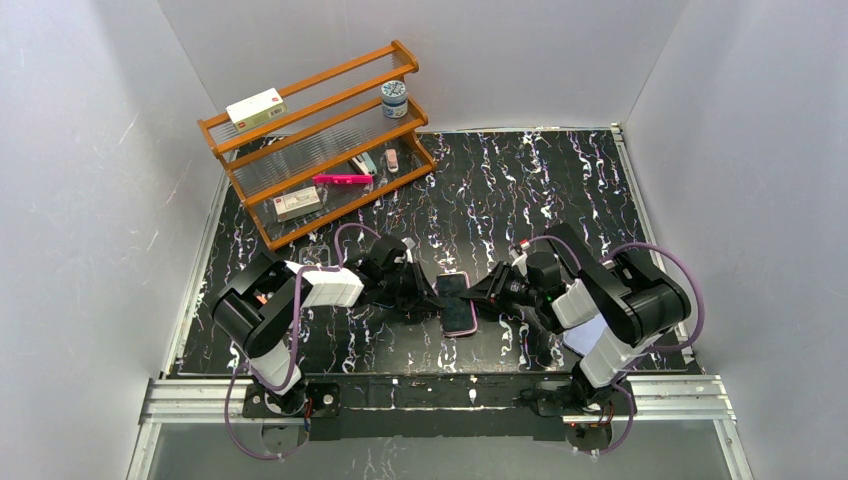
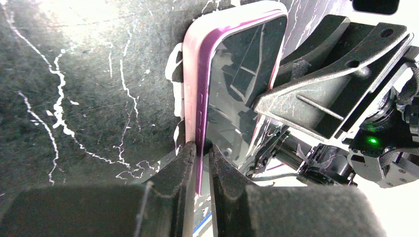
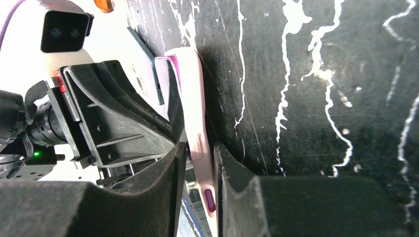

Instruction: Put the phone into the phone case

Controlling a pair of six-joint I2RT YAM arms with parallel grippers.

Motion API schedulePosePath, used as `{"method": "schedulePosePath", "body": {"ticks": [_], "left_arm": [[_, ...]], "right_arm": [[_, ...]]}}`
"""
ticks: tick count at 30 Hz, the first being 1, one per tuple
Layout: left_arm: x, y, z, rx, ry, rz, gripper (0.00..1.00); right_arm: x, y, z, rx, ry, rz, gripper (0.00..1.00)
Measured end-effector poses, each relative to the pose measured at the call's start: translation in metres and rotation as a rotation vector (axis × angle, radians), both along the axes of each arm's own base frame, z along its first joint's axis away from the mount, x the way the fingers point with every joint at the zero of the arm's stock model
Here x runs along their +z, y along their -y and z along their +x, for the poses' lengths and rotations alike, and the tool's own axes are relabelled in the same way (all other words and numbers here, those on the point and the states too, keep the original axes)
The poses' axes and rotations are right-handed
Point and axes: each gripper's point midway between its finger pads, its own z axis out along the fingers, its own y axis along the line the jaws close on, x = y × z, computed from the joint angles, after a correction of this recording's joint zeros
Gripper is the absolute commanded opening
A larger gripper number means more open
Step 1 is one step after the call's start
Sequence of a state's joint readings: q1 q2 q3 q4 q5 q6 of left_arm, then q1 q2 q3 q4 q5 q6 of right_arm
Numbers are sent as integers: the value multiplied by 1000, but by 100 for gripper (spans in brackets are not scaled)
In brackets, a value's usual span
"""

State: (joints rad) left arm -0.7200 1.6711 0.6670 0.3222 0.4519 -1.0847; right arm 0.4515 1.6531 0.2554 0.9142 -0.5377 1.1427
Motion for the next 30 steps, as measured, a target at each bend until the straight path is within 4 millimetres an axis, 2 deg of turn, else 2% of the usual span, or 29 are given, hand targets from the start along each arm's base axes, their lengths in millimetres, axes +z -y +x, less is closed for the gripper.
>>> {"method": "schedulePosePath", "body": {"ticks": [2,5,9,11,14,15,17,20,24,27,30], "left_arm": [[0,1,0,-2,3,2,6],[0,3,0,-2,11,5,8],[0,3,0,0,14,9,14],[1,2,0,0,17,13,20],[5,1,2,-7,36,35,33],[7,1,3,-11,45,50,43],[13,2,4,-27,72,73,53],[33,3,9,-39,126,79,72],[74,-1,20,-17,214,43,88],[102,-6,28,2,277,11,93],[125,-14,34,23,324,-24,94]], "right_arm": [[1,-1,-1,0,-6,14,36],[1,-2,-2,3,-16,28,30],[3,-4,-3,14,-13,50,11],[8,-6,-3,32,12,69,1],[9,-7,-3,41,34,90,1],[11,-7,-3,39,27,102,1],[15,-9,-3,37,17,129,1],[28,-11,-4,55,26,177,1],[44,-11,-5,73,52,223,1],[58,-9,-8,88,78,251,1],[75,-9,-11,111,110,288,1]]}}
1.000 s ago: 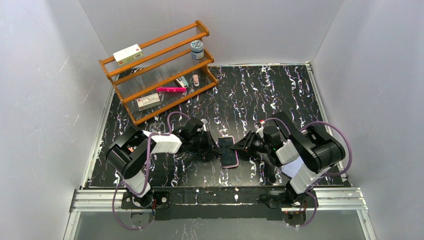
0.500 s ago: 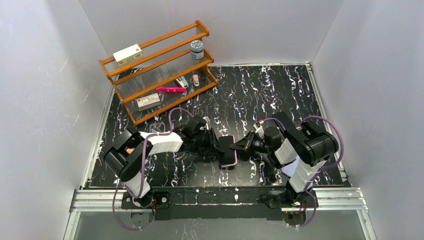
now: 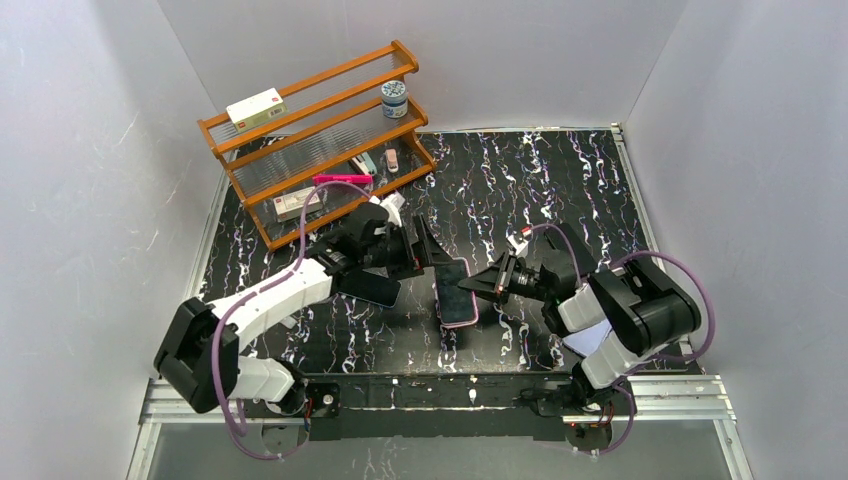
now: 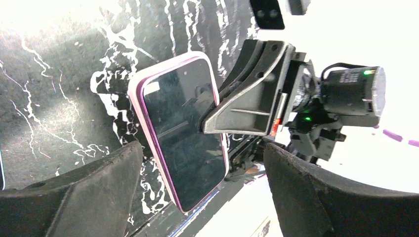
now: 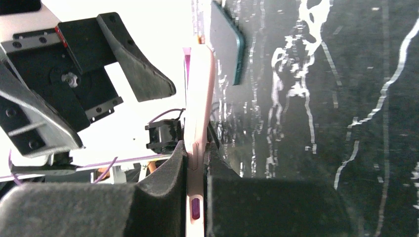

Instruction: Put the phone into the phone case

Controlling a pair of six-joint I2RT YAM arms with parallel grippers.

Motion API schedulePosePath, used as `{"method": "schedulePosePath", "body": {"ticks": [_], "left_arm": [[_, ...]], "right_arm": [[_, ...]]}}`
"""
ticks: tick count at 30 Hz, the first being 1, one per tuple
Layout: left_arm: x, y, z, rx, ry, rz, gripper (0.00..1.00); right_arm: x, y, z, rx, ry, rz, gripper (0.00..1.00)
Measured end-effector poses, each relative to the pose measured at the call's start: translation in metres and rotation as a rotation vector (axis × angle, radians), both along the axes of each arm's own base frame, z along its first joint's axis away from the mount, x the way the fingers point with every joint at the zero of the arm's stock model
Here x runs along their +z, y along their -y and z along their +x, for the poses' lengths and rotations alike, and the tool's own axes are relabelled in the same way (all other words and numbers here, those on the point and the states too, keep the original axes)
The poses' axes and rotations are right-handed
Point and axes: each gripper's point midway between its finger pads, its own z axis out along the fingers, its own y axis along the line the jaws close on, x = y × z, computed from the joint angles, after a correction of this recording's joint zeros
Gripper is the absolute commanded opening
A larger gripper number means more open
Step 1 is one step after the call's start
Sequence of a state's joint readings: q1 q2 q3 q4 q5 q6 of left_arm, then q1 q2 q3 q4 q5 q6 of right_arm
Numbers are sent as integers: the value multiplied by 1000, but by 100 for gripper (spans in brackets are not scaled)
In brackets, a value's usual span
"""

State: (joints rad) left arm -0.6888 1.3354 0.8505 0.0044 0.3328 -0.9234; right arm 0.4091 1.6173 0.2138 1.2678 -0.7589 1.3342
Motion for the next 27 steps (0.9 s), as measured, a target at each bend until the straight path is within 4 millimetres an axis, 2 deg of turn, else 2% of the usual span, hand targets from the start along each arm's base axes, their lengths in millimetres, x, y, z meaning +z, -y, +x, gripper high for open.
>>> {"method": "schedulePosePath", "body": {"ticks": [5,12,16,22,27], "left_arm": [[25,-7,6,6,19,-83,89],[78,-3,5,-31,116,-268,75],[90,1,-2,-59,137,-373,64],[92,5,-10,-68,105,-489,45],[111,8,-12,-84,140,-554,19]], "right_arm": [[37,0,-7,32,83,74,1],[96,4,-19,43,207,182,1],[118,8,-27,47,244,226,1],[136,10,-32,51,242,264,1],[138,10,-31,52,222,270,1]]}}
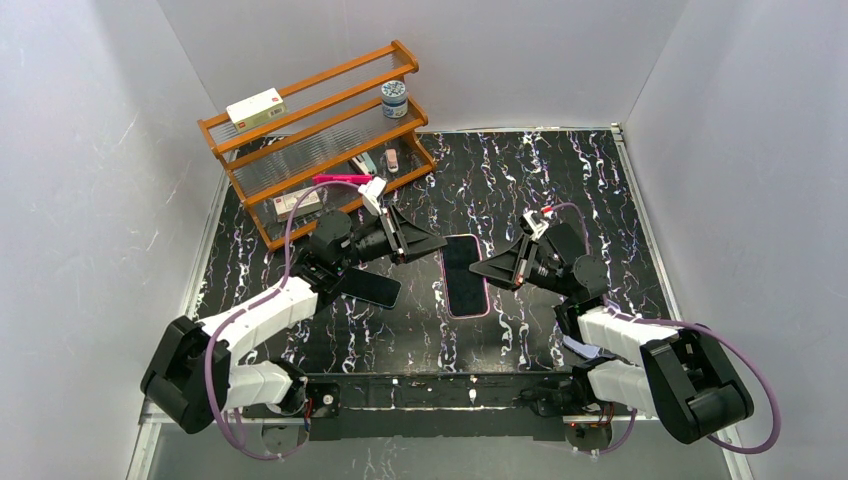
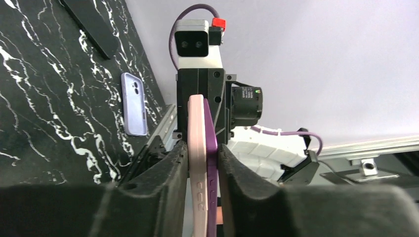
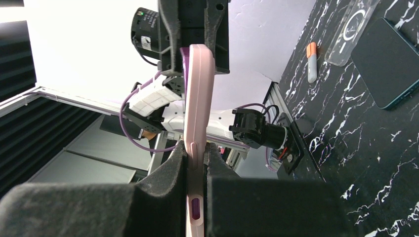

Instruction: Put the phone into the phone case

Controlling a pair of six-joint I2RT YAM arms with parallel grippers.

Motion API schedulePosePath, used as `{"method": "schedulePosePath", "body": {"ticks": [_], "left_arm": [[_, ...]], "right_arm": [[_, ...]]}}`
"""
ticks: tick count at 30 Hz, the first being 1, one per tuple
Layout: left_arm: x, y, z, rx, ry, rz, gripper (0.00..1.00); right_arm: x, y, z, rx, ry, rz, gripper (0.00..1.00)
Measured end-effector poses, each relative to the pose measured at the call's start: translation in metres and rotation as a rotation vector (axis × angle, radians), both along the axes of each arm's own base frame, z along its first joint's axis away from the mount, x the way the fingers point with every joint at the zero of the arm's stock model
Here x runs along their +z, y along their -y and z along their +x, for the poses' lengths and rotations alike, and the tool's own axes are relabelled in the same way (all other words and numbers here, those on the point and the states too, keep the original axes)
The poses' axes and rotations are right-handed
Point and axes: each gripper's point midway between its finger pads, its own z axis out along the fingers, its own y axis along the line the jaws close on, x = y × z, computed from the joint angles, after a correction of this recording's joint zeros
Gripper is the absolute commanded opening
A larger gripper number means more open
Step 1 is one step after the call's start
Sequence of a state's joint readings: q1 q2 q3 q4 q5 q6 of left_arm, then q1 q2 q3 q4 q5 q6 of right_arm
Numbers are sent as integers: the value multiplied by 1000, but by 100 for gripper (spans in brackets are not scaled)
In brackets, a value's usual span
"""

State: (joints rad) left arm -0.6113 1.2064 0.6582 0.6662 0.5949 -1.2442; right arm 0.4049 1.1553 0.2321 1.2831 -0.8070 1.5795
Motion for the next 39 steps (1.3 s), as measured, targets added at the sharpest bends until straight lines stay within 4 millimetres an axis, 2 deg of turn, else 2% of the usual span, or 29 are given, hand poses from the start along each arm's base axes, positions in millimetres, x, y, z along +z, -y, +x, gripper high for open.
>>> {"method": "schedulePosePath", "body": {"ticks": [3,5,10,13,15,19,22,25,26,29,31,32,34,39], "left_arm": [[0,2,2,4,-3,-12,1],[-1,4,4,9,-11,-18,0],[-4,6,7,15,-20,-19,0],[-6,6,9,24,-24,-14,0],[-9,6,9,27,-27,-4,14],[-14,6,9,28,-29,24,42],[-21,10,2,7,-33,58,54],[-25,11,-3,-4,-38,75,56],[-25,12,-4,-6,-38,79,52],[-26,14,-7,-15,-40,83,18],[-18,18,-8,-19,-22,71,3],[-14,19,-8,-17,-16,65,0],[-11,21,-8,-14,-15,59,0],[-16,21,-8,-10,-14,79,0]], "right_arm": [[3,1,0,-1,5,8,1],[3,2,2,-6,6,7,3],[0,2,4,-13,-6,1,14],[-2,2,5,-22,-11,-5,6],[-3,2,6,-25,-15,-10,1],[-5,3,5,-31,-32,-16,1],[-1,4,3,-40,-21,-7,1],[1,4,3,-43,-16,0,1],[2,4,3,-44,-18,0,1],[2,5,3,-45,-27,3,2],[-2,4,4,-44,-47,-3,10],[-2,4,5,-46,-47,-3,14],[-1,5,6,-57,-26,-1,23],[-4,5,6,-60,-35,-9,39]]}}
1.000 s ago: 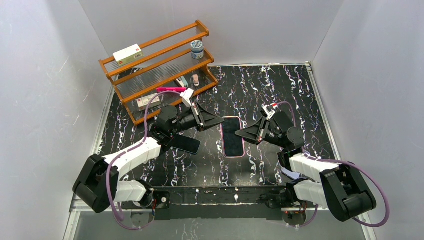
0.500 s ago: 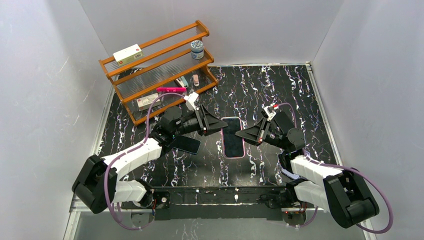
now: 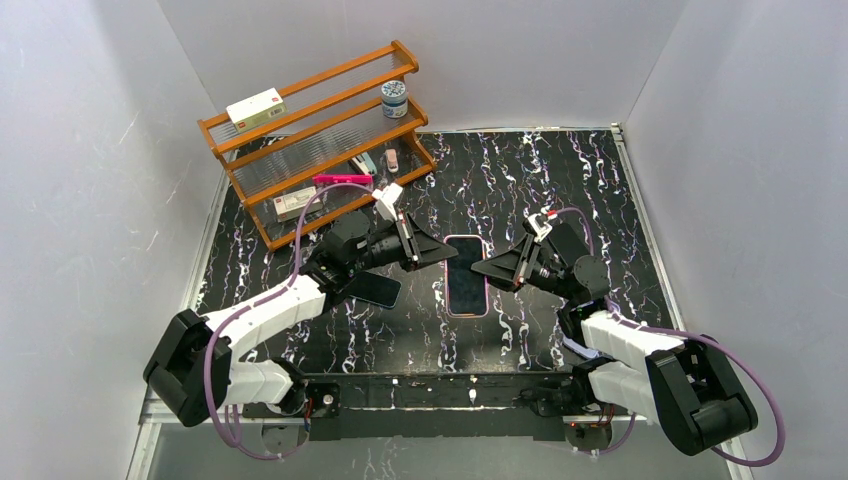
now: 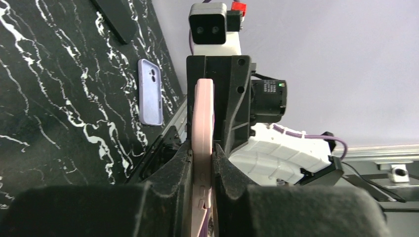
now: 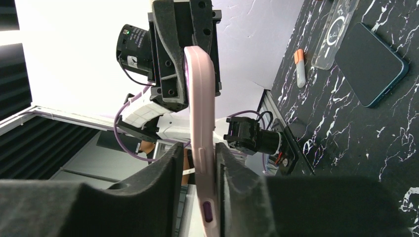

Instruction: Put the phone into the phone case

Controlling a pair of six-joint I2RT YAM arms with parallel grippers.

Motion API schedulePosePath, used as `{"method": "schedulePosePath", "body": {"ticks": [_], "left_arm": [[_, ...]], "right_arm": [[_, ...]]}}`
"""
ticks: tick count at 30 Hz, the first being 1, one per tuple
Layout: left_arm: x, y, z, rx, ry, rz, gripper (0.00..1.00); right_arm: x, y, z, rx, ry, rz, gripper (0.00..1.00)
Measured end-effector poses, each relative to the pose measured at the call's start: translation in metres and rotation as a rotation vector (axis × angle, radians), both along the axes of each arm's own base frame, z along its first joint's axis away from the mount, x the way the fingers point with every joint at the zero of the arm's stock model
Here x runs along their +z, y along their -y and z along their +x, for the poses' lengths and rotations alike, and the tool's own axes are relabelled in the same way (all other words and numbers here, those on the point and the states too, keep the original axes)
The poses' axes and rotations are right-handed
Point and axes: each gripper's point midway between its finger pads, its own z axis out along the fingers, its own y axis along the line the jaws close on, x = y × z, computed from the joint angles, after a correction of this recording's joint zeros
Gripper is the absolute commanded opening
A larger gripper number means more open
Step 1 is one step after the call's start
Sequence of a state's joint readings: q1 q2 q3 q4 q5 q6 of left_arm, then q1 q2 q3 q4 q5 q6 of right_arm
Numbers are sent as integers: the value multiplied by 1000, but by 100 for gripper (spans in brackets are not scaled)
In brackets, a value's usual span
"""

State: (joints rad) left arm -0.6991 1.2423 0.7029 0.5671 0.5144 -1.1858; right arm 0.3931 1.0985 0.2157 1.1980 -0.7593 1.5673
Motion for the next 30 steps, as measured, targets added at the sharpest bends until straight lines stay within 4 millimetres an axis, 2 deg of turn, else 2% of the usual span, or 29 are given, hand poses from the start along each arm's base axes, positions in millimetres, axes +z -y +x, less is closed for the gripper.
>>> {"method": "schedulePosePath", "body": {"ticks": [1,2,4,7,9,10,14,16,18,22,24,25,27,28,30], "left_arm": [[-2,0,-1,-1,-2,11,0],[-5,0,-1,-4,-3,23,0],[-8,1,-2,-9,-3,47,3],[-7,1,0,-7,-10,68,31],[-8,1,0,-8,-2,94,50],[-9,1,-1,-13,1,109,55],[-20,0,-6,-30,-9,154,61],[-22,-1,-7,-34,-18,161,58],[-24,-1,-9,-36,-27,154,51],[-21,0,-12,-34,-47,96,17],[-17,1,-13,-40,-51,75,3],[-17,1,-13,-43,-55,70,0],[-18,1,-13,-43,-61,73,0],[-19,0,-12,-40,-64,85,0],[-22,-1,-11,-40,-58,123,0]], "right_arm": [[-1,0,0,3,-6,-3,39],[-2,0,0,4,-12,-6,34],[-5,-1,0,5,-27,-14,17],[-7,-1,1,1,-25,-21,5],[-7,-1,2,-5,-26,-18,2],[-6,-1,3,-13,-29,-15,1],[-4,1,12,-62,-36,-3,1],[-1,1,17,-87,-36,4,1],[3,2,23,-113,-34,14,1],[3,1,28,-128,-43,7,2],[-3,-1,30,-131,-60,-8,7],[-5,-1,32,-130,-72,-13,11],[-7,-2,33,-130,-77,-16,19],[-8,-2,33,-127,-79,-20,21],[-11,-3,34,-126,-89,-26,16]]}}
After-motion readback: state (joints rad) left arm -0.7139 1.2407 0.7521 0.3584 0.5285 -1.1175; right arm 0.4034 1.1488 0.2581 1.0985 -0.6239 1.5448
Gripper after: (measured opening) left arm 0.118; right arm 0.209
